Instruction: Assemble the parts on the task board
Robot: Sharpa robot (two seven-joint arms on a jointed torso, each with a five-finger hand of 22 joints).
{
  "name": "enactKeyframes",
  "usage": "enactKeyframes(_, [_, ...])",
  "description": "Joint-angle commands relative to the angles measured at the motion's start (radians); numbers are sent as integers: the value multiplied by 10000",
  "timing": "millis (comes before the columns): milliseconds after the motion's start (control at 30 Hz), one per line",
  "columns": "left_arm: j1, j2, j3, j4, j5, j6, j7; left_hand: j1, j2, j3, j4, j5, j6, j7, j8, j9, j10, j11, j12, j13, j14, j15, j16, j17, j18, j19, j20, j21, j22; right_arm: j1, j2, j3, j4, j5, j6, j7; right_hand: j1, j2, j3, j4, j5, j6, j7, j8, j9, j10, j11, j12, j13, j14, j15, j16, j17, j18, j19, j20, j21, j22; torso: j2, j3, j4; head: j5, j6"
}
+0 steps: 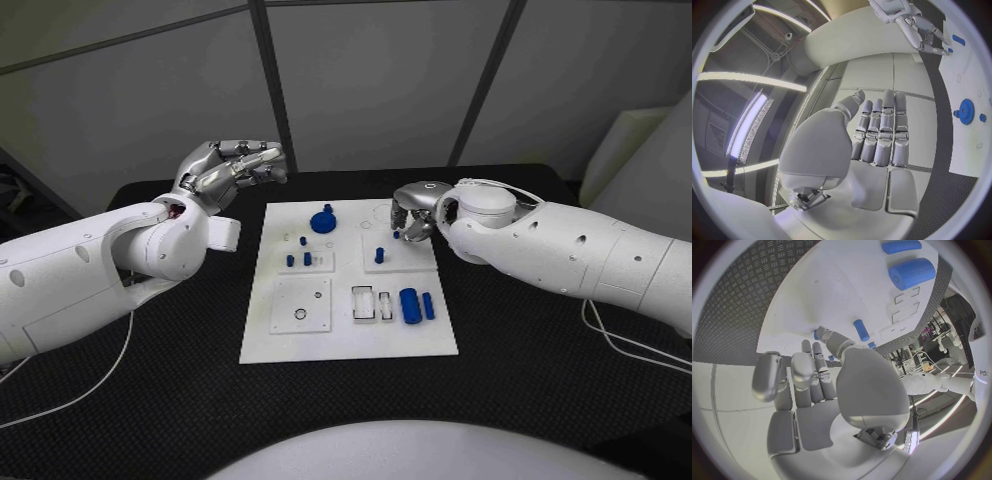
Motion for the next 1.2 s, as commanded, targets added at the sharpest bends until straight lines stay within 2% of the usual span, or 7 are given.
enactKeyframes(33, [13, 12, 12, 1, 115, 18, 162, 3, 131, -47, -21, 36, -23, 33, -63, 16, 18, 62, -32, -9, 59, -3, -52, -12, -133, -5, 43, -36, -9, 20, 62, 6, -43, -119, 264, 65, 51, 116, 50, 70, 43, 72, -13, 38, 18, 100, -4, -20, -27, 337, 43, 72, 44, -150, 109, -4, 78, 430, 6, -1, 12, 11, -37])
enactKeyframes(567, [13, 37, 12, -10, 295, -79, 158, 72, 182, -42, -75, 70, 1, 65, -61, 20, 38, 65, -32, -6, 145, -15, -152, -22, -128, 36, 30, -28, -60, 15, 270, 4, -289, -47, 526, 125, 218, 509, 421, 159, 51, 374, -117, 72, 102, 684, -146, 30, -121, 307, -58, 410, 209, -221, 234, -83, 470, 749, -4, -4, 7, 77, -126])
enactKeyframes(867, [14, 44, 12, -27, 299, -25, 132, 76, 183, -48, -82, 73, 6, 72, -61, 21, 41, 68, -33, -6, 161, -16, -171, -24, -129, 44, 28, -25, -68, -5, 417, 1, -486, -45, 654, 149, 244, 539, 450, 149, 51, 412, -130, 78, 113, 722, -161, 20, -131, 306, -72, 435, 217, -245, 279, -96, 584, 831, 1, -1, 5, 101, -168])
enactKeyframes(1200, [14, 43, 12, -65, 300, 11, 81, 80, 181, -55, -91, 67, -1, 81, -67, 20, 34, 74, -39, -8, 170, -13, -198, -28, -131, 47, 27, -25, -79, -41, 488, -1, -606, -58, 540, 125, 278, 616, 498, 141, 69, 498, -155, 94, 139, 810, -188, 10, -148, 309, -106, 499, 244, -279, 341, -124, 744, 949, -9, -7, -1, 125, -215])
